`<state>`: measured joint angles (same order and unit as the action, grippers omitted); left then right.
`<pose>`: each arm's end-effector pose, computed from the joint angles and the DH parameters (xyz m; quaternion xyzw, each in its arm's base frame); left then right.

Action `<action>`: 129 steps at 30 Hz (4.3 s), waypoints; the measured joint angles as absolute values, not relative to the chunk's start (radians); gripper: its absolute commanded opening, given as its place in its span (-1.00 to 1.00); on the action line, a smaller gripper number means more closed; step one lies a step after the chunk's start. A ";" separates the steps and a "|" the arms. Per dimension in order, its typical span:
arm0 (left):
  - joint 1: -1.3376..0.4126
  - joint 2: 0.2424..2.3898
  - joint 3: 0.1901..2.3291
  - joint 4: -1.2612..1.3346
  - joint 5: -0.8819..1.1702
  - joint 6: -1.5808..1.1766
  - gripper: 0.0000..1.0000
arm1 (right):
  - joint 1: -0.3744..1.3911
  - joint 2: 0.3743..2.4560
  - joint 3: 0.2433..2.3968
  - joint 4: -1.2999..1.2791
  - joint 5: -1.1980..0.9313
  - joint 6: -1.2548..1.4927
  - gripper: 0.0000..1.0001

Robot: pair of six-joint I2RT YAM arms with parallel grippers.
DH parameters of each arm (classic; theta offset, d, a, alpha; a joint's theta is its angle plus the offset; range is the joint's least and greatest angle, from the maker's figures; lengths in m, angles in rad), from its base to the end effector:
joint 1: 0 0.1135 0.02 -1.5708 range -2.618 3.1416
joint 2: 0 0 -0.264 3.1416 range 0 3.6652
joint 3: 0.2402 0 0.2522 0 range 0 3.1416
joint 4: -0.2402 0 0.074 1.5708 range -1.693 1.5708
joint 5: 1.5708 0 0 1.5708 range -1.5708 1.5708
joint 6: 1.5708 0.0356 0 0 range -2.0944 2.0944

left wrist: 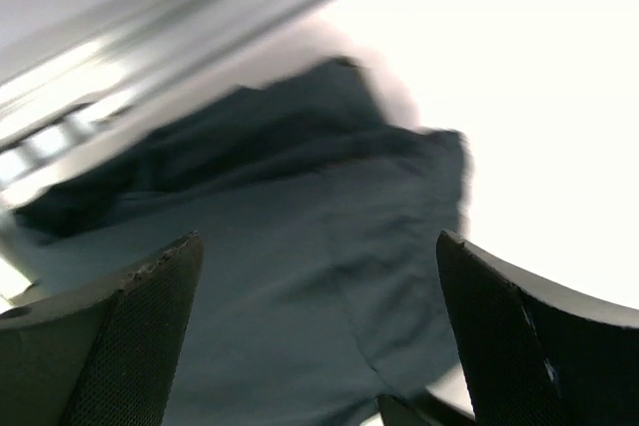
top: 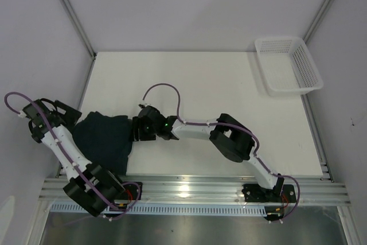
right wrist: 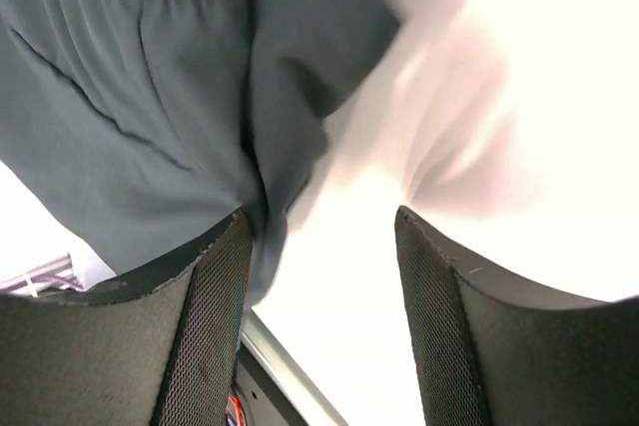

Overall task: Fold and stack the shorts
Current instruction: Neatly place the folded shorts to the corner

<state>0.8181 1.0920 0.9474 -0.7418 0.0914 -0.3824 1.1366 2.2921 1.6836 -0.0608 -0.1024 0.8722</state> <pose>0.1518 0.1573 0.2871 -0.5189 0.7852 0.0304 0.3366 0.2135 0.4691 0.1531 -0.1406 0.8882 0.3918 0.1946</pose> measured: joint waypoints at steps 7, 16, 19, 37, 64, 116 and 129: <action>0.820 0.983 0.991 -0.751 0.321 -0.385 0.98 | 1.093 2.186 1.668 -0.031 -0.102 0.839 0.18; 0.807 0.916 1.034 -0.751 0.422 -0.395 0.98 | 1.094 2.279 1.794 0.355 -0.377 0.912 0.21; 0.807 0.933 1.034 -0.750 0.433 -0.401 0.98 | 1.098 2.414 1.930 0.461 -0.464 0.966 0.32; 0.783 0.957 1.052 -0.769 0.398 -0.400 0.98 | 1.072 2.774 2.185 0.563 -0.596 1.161 0.42; 1.007 1.010 0.243 0.285 0.920 -0.910 0.98 | 0.849 1.973 1.362 0.738 -0.715 0.987 0.43; -0.269 0.438 0.213 0.045 0.176 -0.554 0.98 | 0.587 0.554 0.439 -0.199 0.380 0.419 0.99; -0.284 0.544 0.109 0.270 0.250 -0.495 0.98 | 0.596 0.461 0.229 -0.054 0.464 0.471 0.99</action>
<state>-0.2844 0.5442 0.1089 0.2699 0.2501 -0.4953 0.5964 0.4606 0.2287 -0.0536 0.4644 0.4709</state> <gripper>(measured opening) 0.990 0.993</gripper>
